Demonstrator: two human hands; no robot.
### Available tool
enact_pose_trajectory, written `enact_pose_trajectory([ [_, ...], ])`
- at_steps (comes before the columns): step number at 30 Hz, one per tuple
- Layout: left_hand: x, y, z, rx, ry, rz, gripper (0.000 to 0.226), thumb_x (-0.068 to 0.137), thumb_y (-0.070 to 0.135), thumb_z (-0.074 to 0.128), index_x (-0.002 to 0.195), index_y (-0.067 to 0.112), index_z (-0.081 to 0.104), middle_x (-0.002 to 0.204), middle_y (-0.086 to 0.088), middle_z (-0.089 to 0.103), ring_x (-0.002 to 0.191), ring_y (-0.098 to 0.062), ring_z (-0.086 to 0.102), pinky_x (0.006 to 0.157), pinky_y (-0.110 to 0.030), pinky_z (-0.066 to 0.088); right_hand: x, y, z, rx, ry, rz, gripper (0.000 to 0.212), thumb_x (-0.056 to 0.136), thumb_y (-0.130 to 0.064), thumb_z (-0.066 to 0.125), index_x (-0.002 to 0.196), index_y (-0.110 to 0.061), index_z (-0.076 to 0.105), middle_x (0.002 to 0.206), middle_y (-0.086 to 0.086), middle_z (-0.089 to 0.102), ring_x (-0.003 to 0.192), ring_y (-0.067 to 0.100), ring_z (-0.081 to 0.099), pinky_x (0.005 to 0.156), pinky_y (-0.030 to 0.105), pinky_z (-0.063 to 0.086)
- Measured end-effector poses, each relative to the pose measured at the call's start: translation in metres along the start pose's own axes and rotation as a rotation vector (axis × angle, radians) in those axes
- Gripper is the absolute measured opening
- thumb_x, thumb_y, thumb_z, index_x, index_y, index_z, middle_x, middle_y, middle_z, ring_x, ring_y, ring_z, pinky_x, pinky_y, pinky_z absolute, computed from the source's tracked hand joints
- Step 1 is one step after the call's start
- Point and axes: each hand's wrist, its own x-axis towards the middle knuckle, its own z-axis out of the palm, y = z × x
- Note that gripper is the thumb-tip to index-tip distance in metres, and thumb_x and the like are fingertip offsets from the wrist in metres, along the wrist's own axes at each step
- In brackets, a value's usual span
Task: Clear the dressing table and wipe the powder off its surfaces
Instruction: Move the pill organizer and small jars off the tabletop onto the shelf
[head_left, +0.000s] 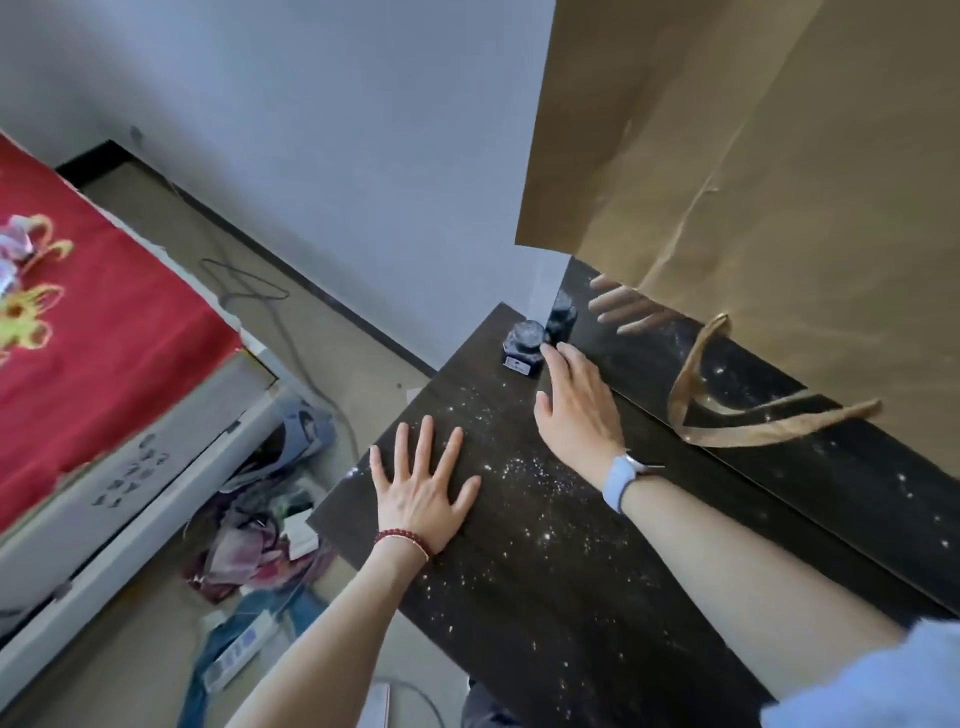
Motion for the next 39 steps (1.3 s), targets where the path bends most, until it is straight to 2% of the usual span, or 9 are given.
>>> enact_pose_trajectory([
  [3, 0.0, 0.0, 0.003, 0.013, -0.004, -0.006, 0.065, 0.08, 0.069, 0.005, 0.139, 0.045, -0.004, 0.156, 0.002, 0.0, 0.141, -0.025, -0.011, 0.103, -0.049, -0.027, 0.034, -0.002, 0.004, -0.128, -0.046, -0.068, 0.056, 0.086, -0.016, 0.052, 0.136, -0.011, 0.028, 0.141, 0.014, 0.035, 0.125, 0.032, 0.038, 0.093, 0.045, 0.043],
  [6, -0.001, 0.0, 0.002, 0.019, -0.008, -0.01, 0.065, 0.08, 0.068, 0.007, 0.14, 0.044, -0.003, 0.156, 0.002, 0.003, 0.142, -0.026, -0.009, 0.102, -0.048, -0.029, 0.053, -0.004, 0.012, -0.229, -0.105, -0.102, 0.06, 0.084, -0.018, 0.055, 0.135, -0.009, 0.025, 0.136, 0.012, 0.035, 0.119, 0.032, 0.041, 0.086, 0.044, 0.043],
  [10, 0.0, 0.002, 0.0, 0.015, -0.014, -0.01, 0.064, 0.081, 0.068, 0.008, 0.14, 0.044, -0.004, 0.156, 0.001, 0.001, 0.141, -0.027, -0.011, 0.101, -0.048, -0.032, 0.06, -0.012, 0.021, -0.123, -0.084, -0.041, 0.047, 0.082, -0.014, 0.058, 0.123, -0.006, 0.035, 0.124, 0.017, 0.042, 0.113, 0.035, 0.042, 0.086, 0.044, 0.04],
  [17, 0.0, 0.001, 0.002, 0.025, -0.009, -0.006, 0.065, 0.081, 0.068, 0.006, 0.14, 0.043, -0.003, 0.156, 0.001, 0.0, 0.141, -0.027, -0.012, 0.106, -0.052, -0.022, 0.031, -0.01, 0.022, -0.043, -0.137, -0.048, 0.04, 0.083, -0.024, 0.062, 0.113, -0.009, 0.041, 0.113, 0.016, 0.049, 0.104, 0.035, 0.048, 0.086, 0.043, 0.039],
  [20, -0.002, 0.004, -0.002, 0.015, -0.038, 0.01, 0.063, 0.085, 0.065, 0.013, 0.141, 0.04, -0.002, 0.156, -0.001, -0.003, 0.141, -0.028, -0.014, 0.106, -0.055, -0.019, -0.001, -0.005, 0.015, -0.021, -0.048, -0.03, 0.044, 0.082, -0.027, 0.063, 0.117, -0.012, 0.042, 0.116, 0.014, 0.05, 0.105, 0.034, 0.048, 0.086, 0.047, 0.04],
  [22, -0.003, 0.014, -0.009, -0.014, -0.04, -0.017, 0.061, 0.089, 0.057, 0.022, 0.143, 0.034, 0.008, 0.156, -0.005, -0.003, 0.141, -0.029, -0.011, 0.108, -0.057, -0.014, -0.033, -0.002, 0.007, 0.069, 0.046, 0.0, 0.047, 0.079, -0.026, 0.065, 0.119, -0.013, 0.043, 0.116, 0.013, 0.051, 0.104, 0.033, 0.049, 0.084, 0.047, 0.043],
  [26, -0.024, 0.057, -0.024, -0.202, 0.132, -0.051, 0.048, 0.091, 0.037, 0.042, 0.134, 0.017, 0.037, 0.154, -0.013, 0.01, 0.142, -0.029, 0.002, 0.109, -0.057, -0.002, -0.11, 0.019, -0.016, 0.251, 0.203, 0.103, 0.051, 0.073, -0.021, 0.07, 0.118, -0.013, 0.049, 0.105, 0.011, 0.053, 0.097, 0.03, 0.053, 0.082, 0.046, 0.049],
  [34, -0.111, 0.191, -0.011, -0.22, 0.086, 0.363, 0.049, 0.086, 0.03, 0.052, 0.132, 0.017, 0.044, 0.148, -0.01, 0.031, 0.138, -0.032, 0.02, 0.109, -0.056, 0.011, -0.283, 0.111, -0.07, 0.201, 0.354, 0.49, 0.055, 0.07, -0.017, 0.076, 0.119, -0.007, 0.054, 0.1, 0.013, 0.06, 0.093, 0.032, 0.059, 0.081, 0.04, 0.052],
  [39, -0.184, 0.294, 0.005, -0.148, 0.102, 0.677, 0.05, 0.072, 0.023, 0.071, 0.118, 0.012, 0.057, 0.13, -0.013, 0.055, 0.122, -0.037, 0.047, 0.096, -0.061, 0.034, -0.395, 0.176, -0.099, 0.155, 0.502, 0.69, 0.063, 0.068, -0.021, 0.079, 0.123, -0.006, 0.051, 0.105, 0.014, 0.062, 0.097, 0.029, 0.061, 0.086, 0.038, 0.051],
])
